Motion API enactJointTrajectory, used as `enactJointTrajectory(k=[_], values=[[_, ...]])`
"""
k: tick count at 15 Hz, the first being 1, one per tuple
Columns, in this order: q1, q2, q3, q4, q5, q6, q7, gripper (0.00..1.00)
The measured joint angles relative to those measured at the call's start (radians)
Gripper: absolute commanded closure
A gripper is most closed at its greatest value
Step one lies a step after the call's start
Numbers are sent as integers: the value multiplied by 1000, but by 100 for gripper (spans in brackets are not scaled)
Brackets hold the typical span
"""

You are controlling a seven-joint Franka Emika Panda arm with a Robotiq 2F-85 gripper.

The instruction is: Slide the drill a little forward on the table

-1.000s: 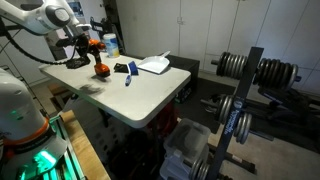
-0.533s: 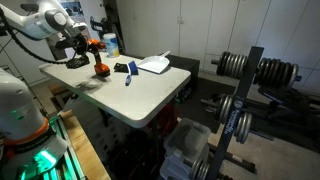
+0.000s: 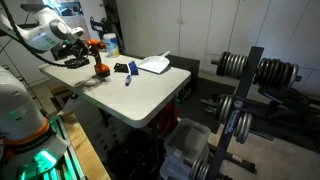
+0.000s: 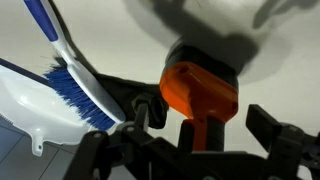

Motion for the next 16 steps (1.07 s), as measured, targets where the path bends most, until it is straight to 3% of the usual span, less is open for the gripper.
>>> enactJointTrajectory(k=[5, 10, 16], values=[[-139, 4, 113, 2, -160, 106, 125, 0], [-261, 13, 217, 5, -198, 229, 239, 0], [-280, 17, 234, 10, -198, 240, 254, 0]])
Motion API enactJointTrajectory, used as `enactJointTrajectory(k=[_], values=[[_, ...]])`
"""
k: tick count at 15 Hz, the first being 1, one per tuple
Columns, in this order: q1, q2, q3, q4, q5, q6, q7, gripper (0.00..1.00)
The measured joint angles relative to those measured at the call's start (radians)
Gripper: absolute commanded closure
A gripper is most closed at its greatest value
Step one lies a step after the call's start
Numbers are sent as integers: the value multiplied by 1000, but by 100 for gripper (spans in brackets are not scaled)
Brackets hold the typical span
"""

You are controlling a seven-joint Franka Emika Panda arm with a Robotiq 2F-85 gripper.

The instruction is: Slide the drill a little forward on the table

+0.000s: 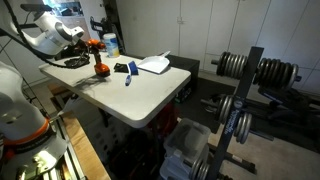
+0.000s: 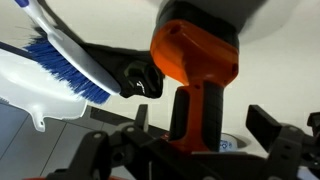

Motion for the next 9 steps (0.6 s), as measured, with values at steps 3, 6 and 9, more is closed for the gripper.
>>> enactJointTrajectory(k=[3, 6, 9], values=[[-16, 0, 12, 11, 2, 8, 40, 0], [-39, 0, 30, 15, 3, 28, 91, 0], [-58, 11, 49, 19, 4, 51, 138, 0]])
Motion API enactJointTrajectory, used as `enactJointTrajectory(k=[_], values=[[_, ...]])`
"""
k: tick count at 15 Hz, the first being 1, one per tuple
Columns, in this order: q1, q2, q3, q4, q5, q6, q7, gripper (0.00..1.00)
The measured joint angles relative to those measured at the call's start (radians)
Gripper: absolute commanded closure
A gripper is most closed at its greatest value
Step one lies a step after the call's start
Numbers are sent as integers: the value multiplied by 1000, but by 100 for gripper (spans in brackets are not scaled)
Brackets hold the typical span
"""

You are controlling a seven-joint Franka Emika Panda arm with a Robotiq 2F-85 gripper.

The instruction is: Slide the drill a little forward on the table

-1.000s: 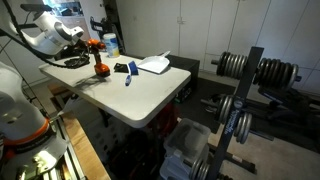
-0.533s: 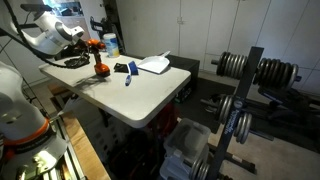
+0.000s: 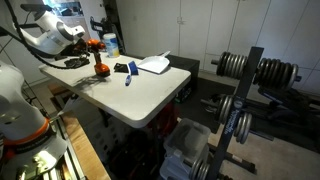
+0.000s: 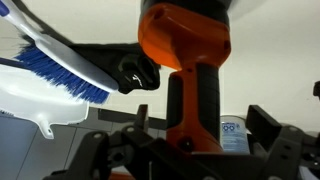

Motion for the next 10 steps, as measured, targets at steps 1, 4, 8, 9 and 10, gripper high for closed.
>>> enactJointTrajectory(k=[1, 4, 8, 9, 10], values=[[-8, 8, 9, 2, 0, 6, 12, 0], [-30, 33, 34, 9, 0, 9, 40, 0], [-80, 41, 75, 13, -2, 15, 46, 0], [-94, 41, 87, 15, -2, 21, 46, 0], [-108, 41, 100, 15, -2, 26, 47, 1]])
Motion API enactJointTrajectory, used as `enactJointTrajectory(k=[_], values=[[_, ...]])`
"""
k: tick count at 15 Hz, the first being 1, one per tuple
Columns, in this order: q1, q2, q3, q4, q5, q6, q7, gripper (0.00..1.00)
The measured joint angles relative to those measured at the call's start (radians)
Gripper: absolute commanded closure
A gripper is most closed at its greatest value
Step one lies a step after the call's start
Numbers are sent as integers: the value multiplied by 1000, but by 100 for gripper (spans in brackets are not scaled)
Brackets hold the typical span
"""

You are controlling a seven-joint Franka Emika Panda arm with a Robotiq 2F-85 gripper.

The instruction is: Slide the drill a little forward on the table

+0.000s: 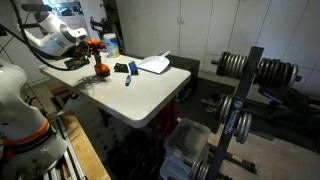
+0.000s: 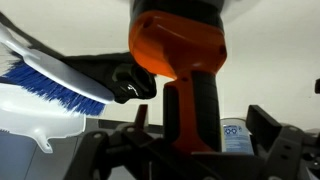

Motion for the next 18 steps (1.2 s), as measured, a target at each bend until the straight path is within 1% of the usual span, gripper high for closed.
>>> enactJointTrajectory(k=[3, 6, 7, 8, 9, 11, 13, 14, 17, 18], values=[[-45, 0, 42, 0, 0, 28, 2, 5], [-96, 0, 92, 0, 0, 56, 3, 6], [-114, 0, 108, 0, 0, 63, 3, 13], [-131, 0, 124, 0, 0, 68, 4, 15], [-147, 0, 140, 0, 0, 74, 4, 25], [-180, 0, 171, 0, 1, 87, 4, 38], [-214, -1, 197, 0, 1, 93, 4, 41], [-231, -1, 208, 0, 1, 94, 4, 36], [-270, -1, 243, 1, 2, 109, 4, 33], [-283, -1, 256, 1, 2, 112, 5, 36]])
